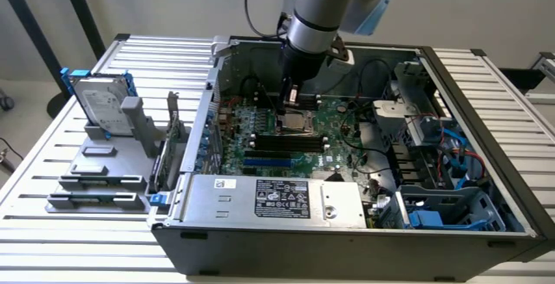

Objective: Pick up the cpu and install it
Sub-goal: 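Close the cpu cover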

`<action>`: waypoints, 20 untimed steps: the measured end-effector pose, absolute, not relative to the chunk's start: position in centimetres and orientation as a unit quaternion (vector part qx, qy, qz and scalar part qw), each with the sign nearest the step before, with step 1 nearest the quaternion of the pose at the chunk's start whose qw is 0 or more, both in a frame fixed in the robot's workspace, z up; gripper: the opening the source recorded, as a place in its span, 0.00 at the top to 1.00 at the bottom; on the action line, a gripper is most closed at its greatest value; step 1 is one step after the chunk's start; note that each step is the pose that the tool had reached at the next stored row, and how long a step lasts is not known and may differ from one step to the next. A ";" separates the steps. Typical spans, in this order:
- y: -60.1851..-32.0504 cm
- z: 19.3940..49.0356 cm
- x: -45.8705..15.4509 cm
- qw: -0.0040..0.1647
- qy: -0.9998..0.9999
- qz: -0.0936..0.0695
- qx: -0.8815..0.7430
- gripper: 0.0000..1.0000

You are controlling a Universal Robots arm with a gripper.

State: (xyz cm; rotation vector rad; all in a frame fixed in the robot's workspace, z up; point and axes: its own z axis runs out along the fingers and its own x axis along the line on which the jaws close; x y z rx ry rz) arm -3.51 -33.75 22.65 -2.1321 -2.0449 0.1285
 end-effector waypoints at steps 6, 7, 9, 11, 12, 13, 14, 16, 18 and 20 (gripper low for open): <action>-33.8 21.9 -3.6 0.093 -0.689 0.043 -0.718 0.89; -33.8 21.8 -3.6 0.093 -0.689 0.043 -0.718 0.89; -33.7 21.6 -3.7 0.093 -0.689 0.043 -0.718 0.89; -33.7 21.3 -3.7 0.093 -0.689 0.042 -0.718 0.89; -33.7 21.2 -3.7 0.094 -0.689 0.042 -0.718 0.89; -33.8 21.1 -3.7 0.094 -0.689 0.042 -0.718 0.89; -33.8 21.0 -3.8 0.094 -0.689 0.042 -0.718 0.89; -33.8 20.7 -3.8 0.094 -0.689 0.041 -0.718 0.89; -33.8 20.5 -3.8 0.095 -0.689 0.041 -0.718 0.89; -33.8 20.3 -3.9 0.095 -0.689 0.041 -0.718 0.89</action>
